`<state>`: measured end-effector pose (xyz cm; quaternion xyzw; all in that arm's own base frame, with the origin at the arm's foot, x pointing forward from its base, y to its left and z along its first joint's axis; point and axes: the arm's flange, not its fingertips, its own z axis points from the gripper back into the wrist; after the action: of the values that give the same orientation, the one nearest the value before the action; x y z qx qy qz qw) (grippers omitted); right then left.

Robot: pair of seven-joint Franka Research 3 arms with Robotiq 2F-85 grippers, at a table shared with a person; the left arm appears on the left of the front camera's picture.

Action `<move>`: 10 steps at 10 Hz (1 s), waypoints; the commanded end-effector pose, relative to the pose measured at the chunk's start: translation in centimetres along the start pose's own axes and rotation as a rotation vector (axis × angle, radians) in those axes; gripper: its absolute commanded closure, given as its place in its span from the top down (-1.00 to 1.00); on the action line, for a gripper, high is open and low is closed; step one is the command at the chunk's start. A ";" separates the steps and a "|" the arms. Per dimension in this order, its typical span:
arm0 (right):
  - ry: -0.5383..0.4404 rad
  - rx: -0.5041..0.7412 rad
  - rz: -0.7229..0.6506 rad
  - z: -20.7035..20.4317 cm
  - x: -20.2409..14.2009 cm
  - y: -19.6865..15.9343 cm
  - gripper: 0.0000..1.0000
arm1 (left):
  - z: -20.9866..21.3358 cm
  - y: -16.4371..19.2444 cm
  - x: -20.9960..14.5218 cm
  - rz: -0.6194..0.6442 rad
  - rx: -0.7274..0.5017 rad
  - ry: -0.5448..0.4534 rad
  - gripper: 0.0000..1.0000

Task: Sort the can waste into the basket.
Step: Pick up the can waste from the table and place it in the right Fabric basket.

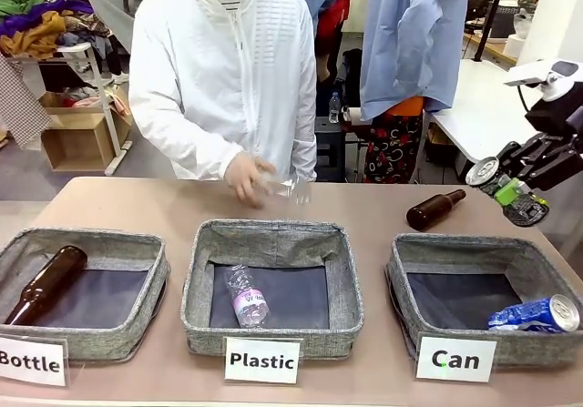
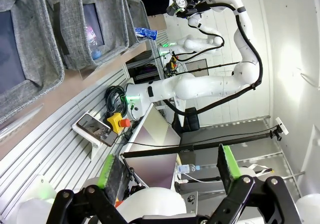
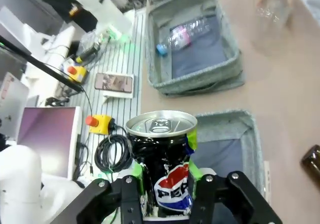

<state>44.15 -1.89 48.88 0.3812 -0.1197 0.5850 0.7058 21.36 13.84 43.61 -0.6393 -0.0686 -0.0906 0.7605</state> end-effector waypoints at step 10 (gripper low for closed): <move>0.069 -0.047 -0.086 0.4 -1.2 -2.2 1.00 | 0.0 -0.3 -0.2 0.009 -0.011 -0.001 1.00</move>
<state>45.39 -3.14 47.12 0.3484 -0.0977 0.5775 0.7318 21.36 13.83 43.61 -0.6394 -0.0685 -0.0906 0.7605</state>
